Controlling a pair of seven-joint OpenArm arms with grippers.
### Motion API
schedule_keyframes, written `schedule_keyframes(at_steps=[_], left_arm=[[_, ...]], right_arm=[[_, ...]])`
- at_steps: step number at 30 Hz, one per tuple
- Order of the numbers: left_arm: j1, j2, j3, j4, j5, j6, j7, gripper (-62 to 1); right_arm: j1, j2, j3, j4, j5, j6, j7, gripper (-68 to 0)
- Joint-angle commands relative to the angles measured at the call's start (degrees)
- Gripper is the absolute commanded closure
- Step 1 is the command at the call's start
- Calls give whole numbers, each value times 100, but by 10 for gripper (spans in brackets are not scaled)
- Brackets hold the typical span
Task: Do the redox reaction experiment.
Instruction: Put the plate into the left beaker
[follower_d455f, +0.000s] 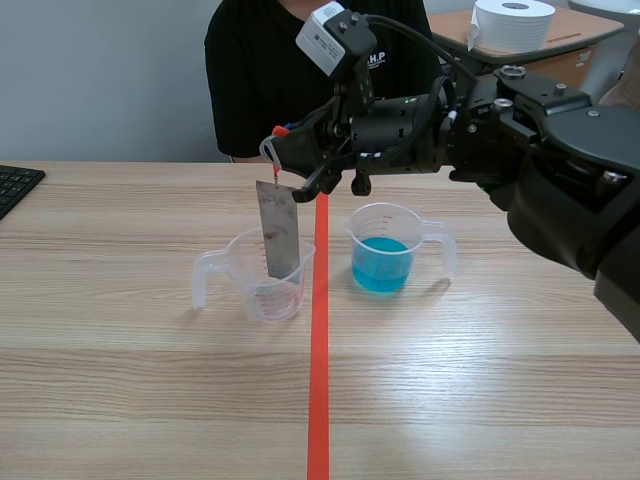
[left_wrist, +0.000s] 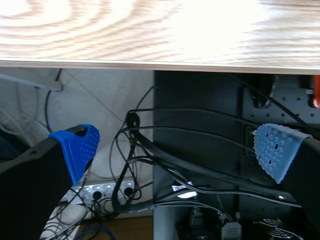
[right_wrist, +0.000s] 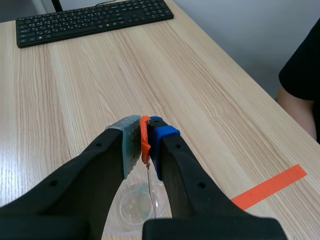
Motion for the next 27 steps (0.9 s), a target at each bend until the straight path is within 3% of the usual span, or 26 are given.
schedule_keyframes(at_steps=[1,11,21,27], left_arm=[[48,11,-11,52,-35,50,-76,-623],[48,13,-11,52,-35,116,-52,-623],[46,11,-11,52,-35,98,-59,-623],[33,11,-11,52,-33,101,-55,-623]], right_arm=[[146,-20,-42,20,63,44,101,-13],[133,-114,-284,9,-638,44,136,-22],[136,-212,-321,11,-603,44,199,-397],[136,-490,-358,11,-52,44,203,-651]])
